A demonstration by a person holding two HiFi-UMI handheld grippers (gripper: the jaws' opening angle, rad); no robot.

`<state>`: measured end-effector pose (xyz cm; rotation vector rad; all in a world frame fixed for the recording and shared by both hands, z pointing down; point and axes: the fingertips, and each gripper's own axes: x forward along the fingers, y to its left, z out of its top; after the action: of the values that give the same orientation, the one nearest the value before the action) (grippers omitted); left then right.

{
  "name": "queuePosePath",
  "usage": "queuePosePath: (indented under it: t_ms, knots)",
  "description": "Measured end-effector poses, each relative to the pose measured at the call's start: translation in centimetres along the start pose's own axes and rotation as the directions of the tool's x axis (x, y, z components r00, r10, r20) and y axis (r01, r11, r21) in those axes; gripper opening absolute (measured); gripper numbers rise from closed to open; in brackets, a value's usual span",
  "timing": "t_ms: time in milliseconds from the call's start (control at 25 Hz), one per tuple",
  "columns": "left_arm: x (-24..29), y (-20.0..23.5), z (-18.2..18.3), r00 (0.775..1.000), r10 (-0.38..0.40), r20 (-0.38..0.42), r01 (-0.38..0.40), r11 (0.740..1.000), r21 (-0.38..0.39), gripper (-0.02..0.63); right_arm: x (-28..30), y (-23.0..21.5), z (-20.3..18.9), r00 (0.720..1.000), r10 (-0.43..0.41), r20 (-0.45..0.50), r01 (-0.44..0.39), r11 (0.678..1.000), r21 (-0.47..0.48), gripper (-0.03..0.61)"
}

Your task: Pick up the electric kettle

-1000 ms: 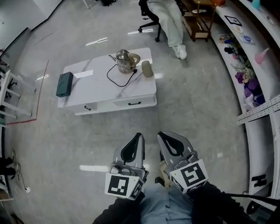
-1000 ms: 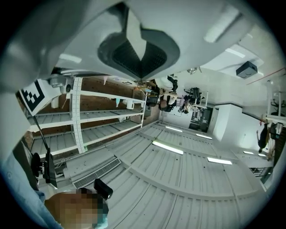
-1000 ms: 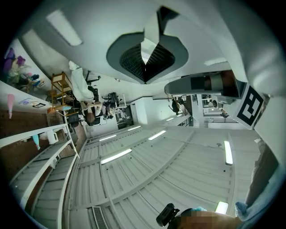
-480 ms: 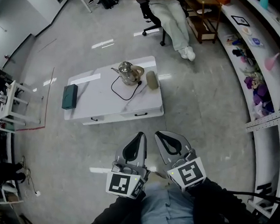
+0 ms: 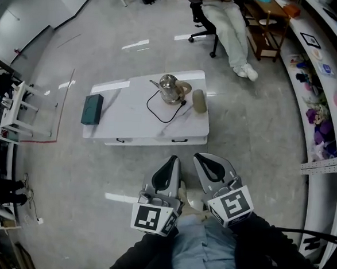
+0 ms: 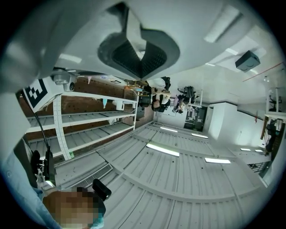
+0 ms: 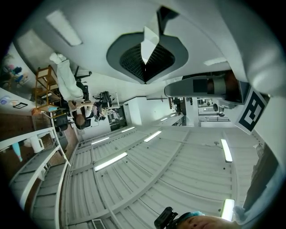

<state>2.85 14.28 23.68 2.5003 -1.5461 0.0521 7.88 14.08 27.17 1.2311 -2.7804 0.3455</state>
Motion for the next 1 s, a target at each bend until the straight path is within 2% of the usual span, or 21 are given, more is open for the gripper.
queuePosePath:
  t_ms: [280,520,680,1000]
  knots:
    - [2.7,7.8,-0.7,1.000,0.009,-0.006,-0.010,0.998,-0.067,0.002,7.4,0.0,-0.9,0.998,-0.013,-0.057,0.013,1.000,-0.008,0.025]
    - [6.0,15.1,-0.4,1.000,-0.018,-0.024,0.016,0.996,-0.089,0.002,14.7,-0.4,-0.7,0.995,-0.038,-0.096,0.039,0.999,0.004,0.025]
    - [8.1,19.0,1.5,0.999,-0.043,0.010,0.044,0.995,-0.085,0.002,19.2,-0.8,0.7,0.993,-0.059,-0.102,0.061,0.998,0.016,0.025]
    - [11.7,24.4,5.3,0.992,-0.088,0.092,0.094,0.994,-0.063,0.002,25.3,-2.1,5.0,0.991,-0.123,-0.051,0.121,0.992,-0.047,0.025]
